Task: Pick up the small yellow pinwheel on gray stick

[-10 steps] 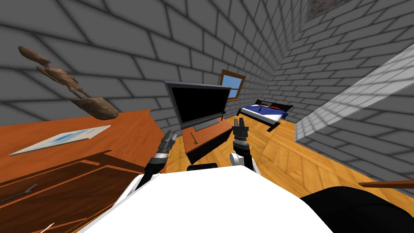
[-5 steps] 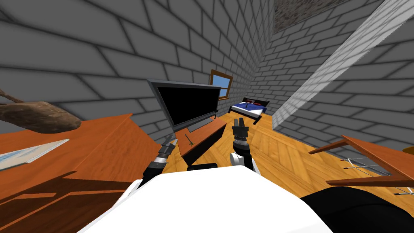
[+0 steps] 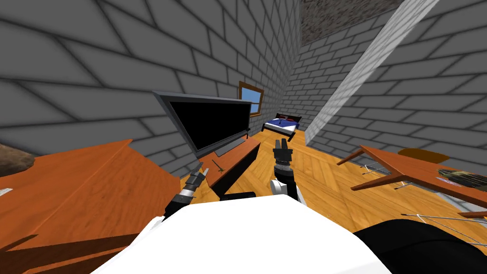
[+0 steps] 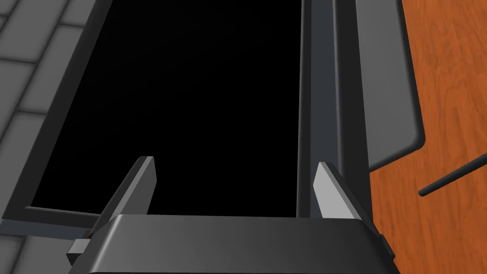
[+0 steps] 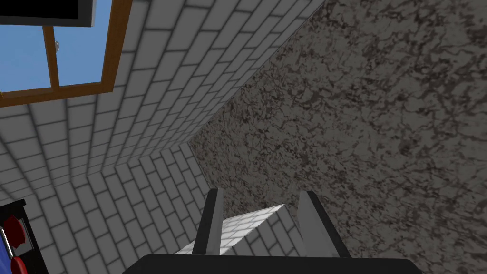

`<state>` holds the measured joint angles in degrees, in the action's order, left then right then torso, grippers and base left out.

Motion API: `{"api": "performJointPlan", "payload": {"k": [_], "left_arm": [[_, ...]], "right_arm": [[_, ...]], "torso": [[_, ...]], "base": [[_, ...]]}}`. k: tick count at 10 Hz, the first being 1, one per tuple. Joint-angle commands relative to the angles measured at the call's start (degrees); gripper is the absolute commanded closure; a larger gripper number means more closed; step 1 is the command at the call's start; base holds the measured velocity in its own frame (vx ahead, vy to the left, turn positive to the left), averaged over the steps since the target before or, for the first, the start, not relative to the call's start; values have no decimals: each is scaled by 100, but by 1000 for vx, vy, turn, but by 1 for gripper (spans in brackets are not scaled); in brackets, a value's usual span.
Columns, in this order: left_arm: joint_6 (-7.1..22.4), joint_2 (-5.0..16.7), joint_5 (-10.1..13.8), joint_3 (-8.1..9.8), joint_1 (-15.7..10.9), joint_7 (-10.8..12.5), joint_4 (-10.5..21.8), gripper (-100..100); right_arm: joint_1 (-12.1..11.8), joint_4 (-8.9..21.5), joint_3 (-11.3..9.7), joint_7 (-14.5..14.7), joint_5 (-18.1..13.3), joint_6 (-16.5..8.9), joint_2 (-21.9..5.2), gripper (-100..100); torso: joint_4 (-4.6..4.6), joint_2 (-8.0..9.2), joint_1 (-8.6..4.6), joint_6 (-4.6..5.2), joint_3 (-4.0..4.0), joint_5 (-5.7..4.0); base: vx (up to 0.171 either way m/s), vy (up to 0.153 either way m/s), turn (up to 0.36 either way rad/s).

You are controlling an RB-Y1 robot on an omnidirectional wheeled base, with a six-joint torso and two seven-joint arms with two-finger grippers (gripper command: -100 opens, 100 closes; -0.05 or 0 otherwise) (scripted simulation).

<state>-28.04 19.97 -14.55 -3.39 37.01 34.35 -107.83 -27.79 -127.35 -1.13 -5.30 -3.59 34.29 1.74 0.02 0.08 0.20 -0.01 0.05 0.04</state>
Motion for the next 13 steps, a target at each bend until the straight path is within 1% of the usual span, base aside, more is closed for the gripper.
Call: {"api": "performJointPlan", "payload": {"k": [1, 2, 3, 4, 5, 6, 7, 8, 9, 10, 11, 12, 13], "left_arm": [[-151, 66, -48, 35, -3, 286, 286, -100], [-151, 66, -48, 35, -3, 328, 292, -100], [-189, 202, -186, 46, 59, 554, 528, -100], [-189, 202, -186, 46, 59, 701, 528, -100], [-224, 335, -330, 60, 117, 870, 769, -100], [-224, 335, -330, 60, 117, 1042, 769, -100], [-224, 335, -330, 60, 117, 1104, 769, -100], [-254, 464, -480, 79, 173, 1324, 1017, -100], [-254, 464, -480, 79, 173, 1498, 1017, -100], [-280, 589, -635, 102, 225, 1680, 1227, -100], [-280, 589, -635, 102, 225, 1845, 1269, -100], [-300, 709, -796, 129, 273, 2025, 1519, -100], [-300, 709, -796, 129, 273, 2198, 1526, -100]], "right_arm": [[0, 0, 0, 0, 0, 0, 0, 0], [0, 0, 0, 0, 0, 0, 0, 0], [-2, 0, 1, 0, 0, 0, 0, 0], [0, 0, 0, 0, 0, 0, 0, 0], [-1, 0, 1, 0, 0, 0, 0, 0], [0, 0, 0, 0, 0, 0, 0, 0], [-1, 0, 1, 0, 0, 0, 0, 0], [-2, 0, 2, 0, 0, 0, 0, 0], [-1, 0, 1, 0, 0, 0, 0, 0], [-1, 0, 1, 0, 0, 0, 0, 0], [-1, 0, 1, 0, 0, 0, -1, 0], [-2, 0, 2, 0, 0, 0, -1, 0], [-1, 0, 1, 0, 0, 0, -1, 0]], "torso": [[0, 0, 0, 0, 0, 0], [0, -2, 0, -1, -1, 1], [-1, -9, -3, -8, -4, 0], [-1, -7, -4, 0, -4, 0], [-1, -7, 0, -5, -3, 0], [-1, -5, 4, -1, -2, 1], [-1, -5, 5, -5, -3, 1], [-2, -10, 0, -9, -5, 1], [-1, -8, 2, -2, -5, 0], [-1, -8, 3, -4, -4, 1], [-1, -4, 10, -3, -2, 2], [0, -5, 10, -8, -2, 3], [0, -5, 11, -4, -2, 3]], "base": [[-31, 25, -414], [-10, 16, -54], [-19, 10, -357], [-24, 24, -272], [-30, 32, -398], [-26, 33, -342], [-14, 21, -44], [-21, 20, -345], [-26, 28, -391], [-38, 42, -443], [-34, 41, -248], [-34, 38, -372], [-29, 36, -388]]}}
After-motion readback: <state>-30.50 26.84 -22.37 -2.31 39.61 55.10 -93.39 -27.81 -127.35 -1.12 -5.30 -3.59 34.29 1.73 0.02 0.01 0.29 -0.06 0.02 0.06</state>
